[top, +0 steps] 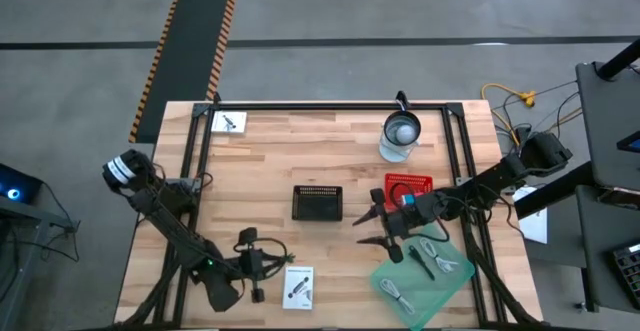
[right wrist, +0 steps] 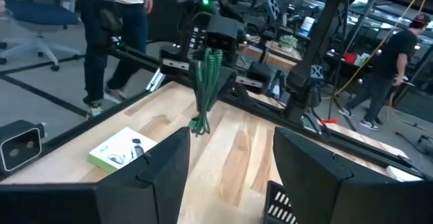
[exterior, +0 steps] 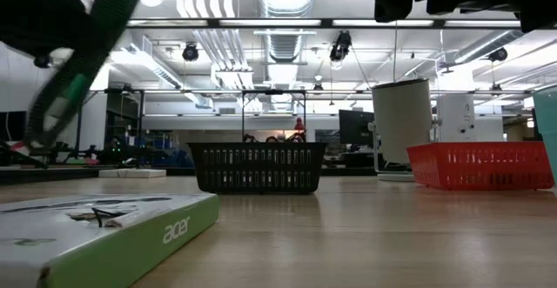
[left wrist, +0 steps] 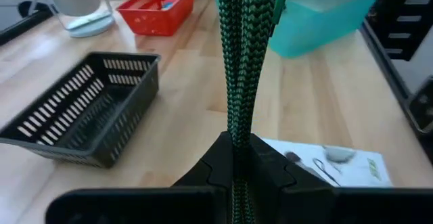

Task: Pick and place items into bin
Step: Put the green charger cable into the blue bin

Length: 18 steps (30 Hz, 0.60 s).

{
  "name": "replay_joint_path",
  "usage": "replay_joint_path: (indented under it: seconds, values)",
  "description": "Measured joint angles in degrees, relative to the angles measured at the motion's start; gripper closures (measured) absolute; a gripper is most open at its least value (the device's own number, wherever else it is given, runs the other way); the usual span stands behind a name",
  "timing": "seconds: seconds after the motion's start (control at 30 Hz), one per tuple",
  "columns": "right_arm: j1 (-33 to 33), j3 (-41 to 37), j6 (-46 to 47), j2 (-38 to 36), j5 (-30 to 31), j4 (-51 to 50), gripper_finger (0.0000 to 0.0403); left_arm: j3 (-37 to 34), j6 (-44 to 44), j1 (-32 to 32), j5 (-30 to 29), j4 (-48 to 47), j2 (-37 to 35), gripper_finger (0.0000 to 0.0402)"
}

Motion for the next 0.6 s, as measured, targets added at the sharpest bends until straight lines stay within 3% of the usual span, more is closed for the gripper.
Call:
replay_joint_path:
  seconds: [0.17,0.43,0.6]
  values:
    - [0.0,0.0,1.7,0.0,0.0,-0.1,0.0205,-0.4,4.5,4.1,2.9,3.3,0.0,0.0393]
    - [0.1,0.0,5.7,0.0,0.0,-0.7,0.0205,-5.3,30.6,13.5,17.6,26.6,-0.1,0.0393]
    - [0.2,0.0,7.5,0.0,0.4,-0.7,0.0204,-8.1,33.4,20.1,25.5,32.9,-0.2,0.0393]
